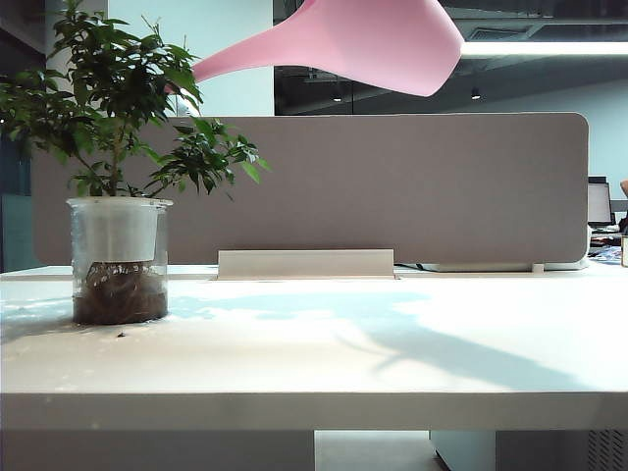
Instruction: Pick up the watering can from the table, water the potted plant, and put the can back.
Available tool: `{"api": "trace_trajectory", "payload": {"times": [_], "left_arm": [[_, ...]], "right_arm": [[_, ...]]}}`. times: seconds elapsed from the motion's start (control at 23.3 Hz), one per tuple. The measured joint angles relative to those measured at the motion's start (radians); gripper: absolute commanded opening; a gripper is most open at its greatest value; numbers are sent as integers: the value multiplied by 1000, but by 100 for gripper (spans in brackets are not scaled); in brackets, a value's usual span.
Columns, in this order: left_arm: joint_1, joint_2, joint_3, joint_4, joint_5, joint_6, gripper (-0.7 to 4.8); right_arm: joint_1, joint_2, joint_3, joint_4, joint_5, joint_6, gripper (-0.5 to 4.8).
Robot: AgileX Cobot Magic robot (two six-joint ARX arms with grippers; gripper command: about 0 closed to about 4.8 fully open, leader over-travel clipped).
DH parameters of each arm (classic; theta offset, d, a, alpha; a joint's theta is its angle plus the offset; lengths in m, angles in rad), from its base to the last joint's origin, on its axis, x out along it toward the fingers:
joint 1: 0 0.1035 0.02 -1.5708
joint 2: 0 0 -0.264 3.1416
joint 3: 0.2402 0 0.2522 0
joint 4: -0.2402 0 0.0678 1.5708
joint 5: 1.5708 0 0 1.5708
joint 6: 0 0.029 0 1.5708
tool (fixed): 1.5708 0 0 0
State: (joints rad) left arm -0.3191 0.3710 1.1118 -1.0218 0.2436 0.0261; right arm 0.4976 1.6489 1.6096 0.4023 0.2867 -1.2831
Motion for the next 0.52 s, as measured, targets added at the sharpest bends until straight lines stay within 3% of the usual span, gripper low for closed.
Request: {"api": "trace_trajectory", "payload": {"times": [0.52], "left_arm": [[0,0,0,0,0,0,-5]], "right_arm": [[0,0,0,0,-11,-19,-6]]}}
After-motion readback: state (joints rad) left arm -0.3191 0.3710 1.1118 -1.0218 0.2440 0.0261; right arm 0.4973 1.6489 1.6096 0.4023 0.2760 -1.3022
